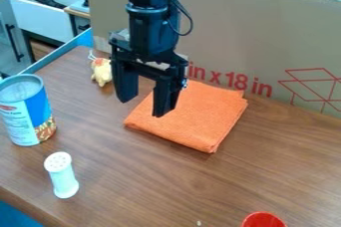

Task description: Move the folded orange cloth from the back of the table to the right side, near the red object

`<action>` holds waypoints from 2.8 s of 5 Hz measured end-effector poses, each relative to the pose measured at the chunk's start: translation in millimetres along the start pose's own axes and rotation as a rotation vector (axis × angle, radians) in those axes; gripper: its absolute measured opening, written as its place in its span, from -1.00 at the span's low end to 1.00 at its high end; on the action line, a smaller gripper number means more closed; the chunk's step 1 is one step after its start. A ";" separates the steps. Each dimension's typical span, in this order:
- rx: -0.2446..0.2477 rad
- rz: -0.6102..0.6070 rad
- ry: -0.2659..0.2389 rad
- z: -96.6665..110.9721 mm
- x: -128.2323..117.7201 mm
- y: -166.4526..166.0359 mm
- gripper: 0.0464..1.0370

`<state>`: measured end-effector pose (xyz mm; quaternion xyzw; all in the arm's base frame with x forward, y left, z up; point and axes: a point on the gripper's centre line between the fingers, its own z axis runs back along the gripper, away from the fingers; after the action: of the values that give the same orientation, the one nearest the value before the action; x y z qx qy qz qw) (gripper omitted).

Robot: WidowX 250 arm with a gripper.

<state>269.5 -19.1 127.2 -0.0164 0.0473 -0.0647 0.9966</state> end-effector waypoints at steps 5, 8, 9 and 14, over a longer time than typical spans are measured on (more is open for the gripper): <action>-0.013 0.016 -0.092 -52.1 97.5 6.9 0.93; -0.062 0.071 -0.055 -76.6 112.8 37.9 0.93; -0.024 0.072 -0.020 -81.3 116.9 44.4 0.93; -0.160 -0.288 0.057 -92.5 104.6 -130.3 0.93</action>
<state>347.3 -164.3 30.5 -0.1005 0.0775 -0.2035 0.9708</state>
